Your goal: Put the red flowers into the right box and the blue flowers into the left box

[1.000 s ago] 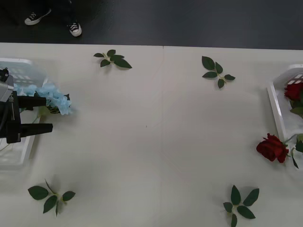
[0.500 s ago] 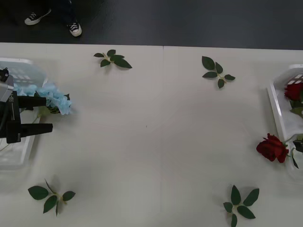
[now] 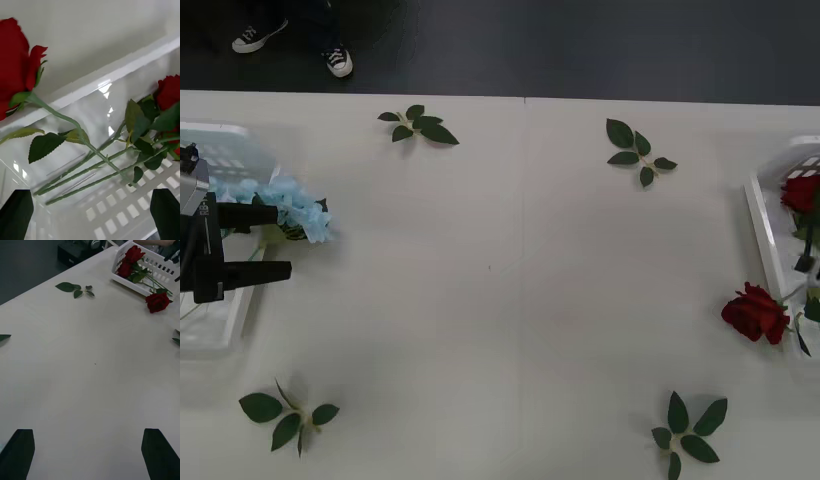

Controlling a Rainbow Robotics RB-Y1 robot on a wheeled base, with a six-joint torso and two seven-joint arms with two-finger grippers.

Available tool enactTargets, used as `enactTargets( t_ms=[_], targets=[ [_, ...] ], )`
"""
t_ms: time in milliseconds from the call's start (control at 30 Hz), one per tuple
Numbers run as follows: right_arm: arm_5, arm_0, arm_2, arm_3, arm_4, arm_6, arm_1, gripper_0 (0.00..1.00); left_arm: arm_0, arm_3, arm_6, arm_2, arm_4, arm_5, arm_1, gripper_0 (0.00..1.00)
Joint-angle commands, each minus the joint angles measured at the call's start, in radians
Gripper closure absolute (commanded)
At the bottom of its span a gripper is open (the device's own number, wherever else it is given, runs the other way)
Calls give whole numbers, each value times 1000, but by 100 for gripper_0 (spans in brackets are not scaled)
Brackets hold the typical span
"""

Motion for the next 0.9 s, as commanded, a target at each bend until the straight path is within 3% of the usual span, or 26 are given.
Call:
enactTargets(
  t_ms=[33, 400, 633, 900],
  targets=[
    [-11, -26, 38, -26, 61, 127, 32, 7, -15, -24, -62, 6, 5, -7, 36, 17],
    [-43, -144, 193, 87, 223, 172, 107, 7, -15, -24, -62, 6, 5, -7, 36, 17],
    [-38, -178, 198, 134, 338, 184, 181, 8, -15, -24, -62, 6, 5, -7, 36, 17],
    [77, -187, 196, 132, 373, 170, 188, 8, -15, -24, -62, 6, 5, -7, 36, 17]
  ],
)
